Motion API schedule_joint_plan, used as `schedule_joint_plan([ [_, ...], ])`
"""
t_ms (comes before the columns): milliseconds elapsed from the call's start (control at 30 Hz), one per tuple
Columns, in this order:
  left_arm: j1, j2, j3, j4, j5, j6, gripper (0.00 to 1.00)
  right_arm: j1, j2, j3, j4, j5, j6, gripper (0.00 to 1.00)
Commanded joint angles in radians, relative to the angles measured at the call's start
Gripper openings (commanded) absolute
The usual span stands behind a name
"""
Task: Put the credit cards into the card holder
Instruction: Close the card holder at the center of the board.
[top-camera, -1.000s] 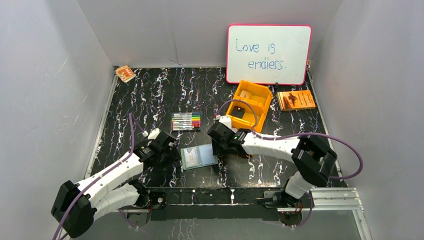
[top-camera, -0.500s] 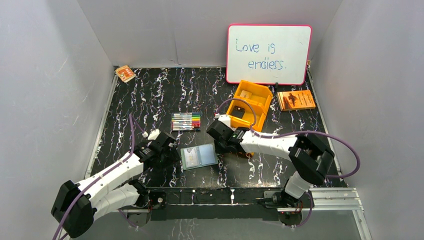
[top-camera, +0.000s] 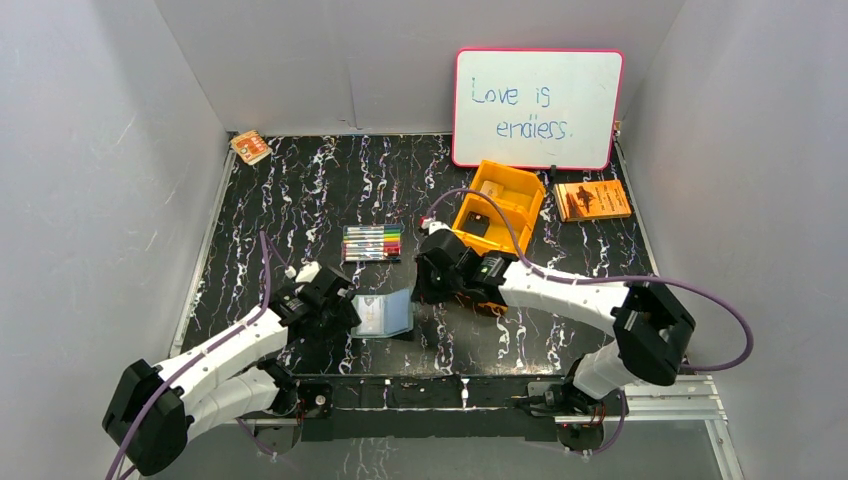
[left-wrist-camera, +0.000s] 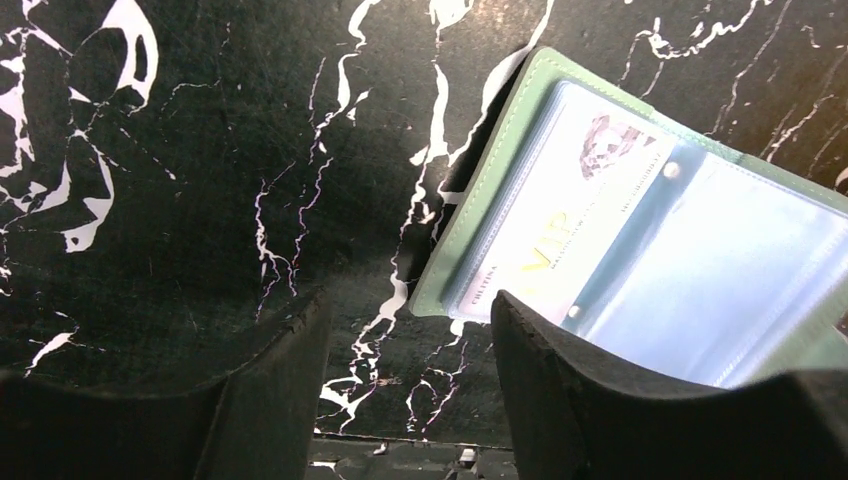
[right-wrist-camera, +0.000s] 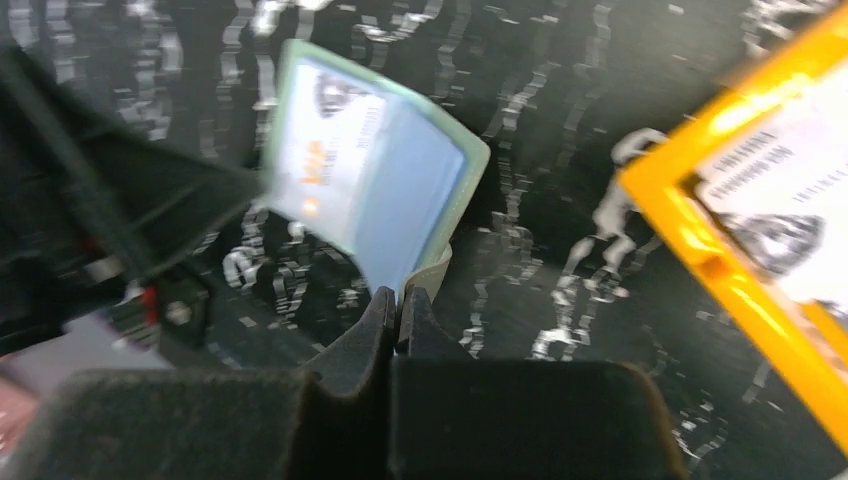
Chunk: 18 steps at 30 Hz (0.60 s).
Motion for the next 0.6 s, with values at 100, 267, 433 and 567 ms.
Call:
schedule_joint_plan([
  [100, 0.004, 0.025, -0.012, -0.018, -0.017, -0.028, 0.55, 0.0, -0.049, -0.002, 0.216, -0.209, 0.02, 0.0],
  [267, 0.004, 0.005, -0.002, -0.058, -0.044, -0.056, 0.5, 0.0, -0.031, 0.005, 0.291, -0.223, 0.044, 0.0],
  [433, 0.004, -0.083, 0.04, -0.163, -0.125, -0.132, 0.41, 0.003, 0.03, 0.041, 0.351, -0.226, 0.062, 0.0],
  [567, 0.005, -0.162, 0.068, -0.207, -0.15, -0.166, 0.37, 0.003, 0.102, 0.076, 0.372, -0.235, 0.079, 0.0],
])
